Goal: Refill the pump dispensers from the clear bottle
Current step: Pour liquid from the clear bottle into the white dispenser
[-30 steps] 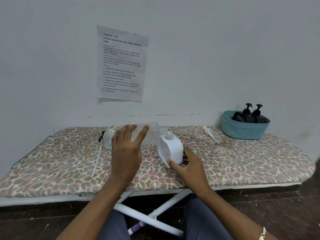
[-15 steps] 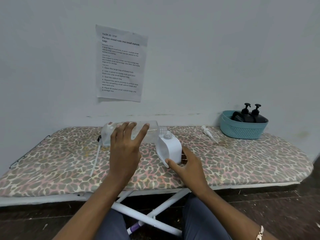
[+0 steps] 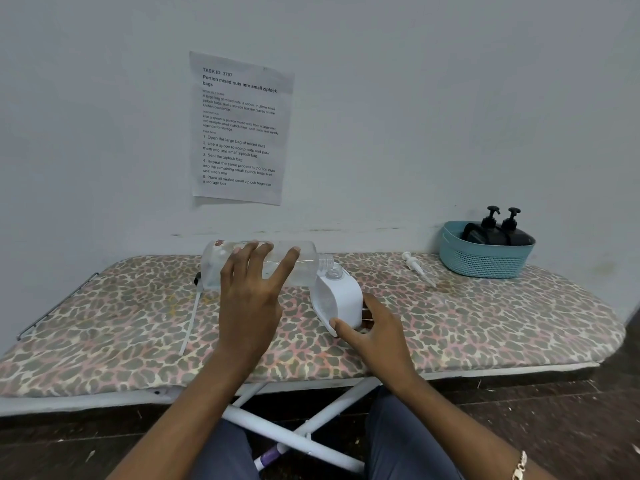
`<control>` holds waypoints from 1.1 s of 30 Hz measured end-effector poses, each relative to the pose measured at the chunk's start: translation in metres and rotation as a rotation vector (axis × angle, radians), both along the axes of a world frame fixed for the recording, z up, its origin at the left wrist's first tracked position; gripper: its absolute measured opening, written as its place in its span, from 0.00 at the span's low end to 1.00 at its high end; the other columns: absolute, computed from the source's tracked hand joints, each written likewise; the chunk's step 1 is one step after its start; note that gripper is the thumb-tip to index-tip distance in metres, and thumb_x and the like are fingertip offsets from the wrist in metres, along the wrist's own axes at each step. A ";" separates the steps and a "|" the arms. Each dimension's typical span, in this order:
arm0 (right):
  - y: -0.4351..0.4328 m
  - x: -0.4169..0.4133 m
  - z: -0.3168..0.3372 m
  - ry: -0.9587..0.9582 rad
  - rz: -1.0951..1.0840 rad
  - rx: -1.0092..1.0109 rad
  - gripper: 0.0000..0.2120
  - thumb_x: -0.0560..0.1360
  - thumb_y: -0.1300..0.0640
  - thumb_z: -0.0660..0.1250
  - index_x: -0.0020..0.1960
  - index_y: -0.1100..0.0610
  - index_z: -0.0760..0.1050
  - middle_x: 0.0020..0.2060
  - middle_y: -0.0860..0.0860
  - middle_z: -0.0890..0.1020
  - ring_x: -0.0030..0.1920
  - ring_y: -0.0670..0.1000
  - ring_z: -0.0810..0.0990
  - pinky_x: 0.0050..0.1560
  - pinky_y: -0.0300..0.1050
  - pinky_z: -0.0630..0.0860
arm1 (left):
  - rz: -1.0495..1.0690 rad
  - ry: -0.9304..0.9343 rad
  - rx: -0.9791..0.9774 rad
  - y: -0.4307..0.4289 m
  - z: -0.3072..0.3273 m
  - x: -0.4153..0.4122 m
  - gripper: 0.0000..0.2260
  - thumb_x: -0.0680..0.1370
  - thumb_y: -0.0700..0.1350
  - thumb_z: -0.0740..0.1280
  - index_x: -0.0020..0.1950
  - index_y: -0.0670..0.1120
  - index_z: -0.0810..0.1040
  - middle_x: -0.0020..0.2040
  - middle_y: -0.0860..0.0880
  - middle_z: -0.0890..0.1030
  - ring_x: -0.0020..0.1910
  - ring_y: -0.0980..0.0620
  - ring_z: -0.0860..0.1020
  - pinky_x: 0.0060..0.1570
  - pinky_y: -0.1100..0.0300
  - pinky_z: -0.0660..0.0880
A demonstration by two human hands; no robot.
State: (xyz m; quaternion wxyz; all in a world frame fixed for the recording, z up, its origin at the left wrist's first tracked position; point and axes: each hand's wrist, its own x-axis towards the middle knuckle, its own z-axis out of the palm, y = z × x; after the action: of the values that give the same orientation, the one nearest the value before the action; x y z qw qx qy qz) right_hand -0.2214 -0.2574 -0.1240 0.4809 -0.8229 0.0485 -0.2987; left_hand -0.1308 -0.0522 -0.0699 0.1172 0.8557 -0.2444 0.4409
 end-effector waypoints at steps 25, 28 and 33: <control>0.000 0.000 0.001 -0.004 0.010 -0.018 0.27 0.75 0.49 0.78 0.71 0.51 0.76 0.57 0.45 0.82 0.52 0.29 0.78 0.39 0.26 0.75 | 0.005 -0.037 -0.007 -0.002 0.007 -0.005 0.40 0.65 0.24 0.66 0.73 0.50 0.78 0.67 0.39 0.77 0.74 0.35 0.70 0.71 0.40 0.64; 0.000 0.000 0.001 -0.004 0.013 -0.019 0.27 0.75 0.49 0.78 0.71 0.52 0.76 0.57 0.44 0.82 0.52 0.29 0.77 0.40 0.26 0.75 | 0.002 -0.042 -0.007 -0.002 0.007 -0.005 0.39 0.64 0.23 0.66 0.73 0.49 0.78 0.67 0.39 0.77 0.74 0.35 0.69 0.71 0.40 0.64; 0.000 0.001 0.001 0.000 0.015 -0.025 0.26 0.75 0.50 0.78 0.71 0.53 0.76 0.56 0.46 0.82 0.51 0.28 0.77 0.38 0.26 0.75 | 0.003 -0.037 -0.005 -0.002 0.008 -0.006 0.40 0.64 0.23 0.67 0.73 0.50 0.78 0.67 0.39 0.77 0.74 0.35 0.69 0.71 0.40 0.64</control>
State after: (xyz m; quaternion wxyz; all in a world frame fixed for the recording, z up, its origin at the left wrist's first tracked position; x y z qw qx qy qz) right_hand -0.2206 -0.2577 -0.1234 0.4727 -0.8292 0.0385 -0.2959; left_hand -0.1364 -0.0540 -0.0616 0.1141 0.8474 -0.2440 0.4576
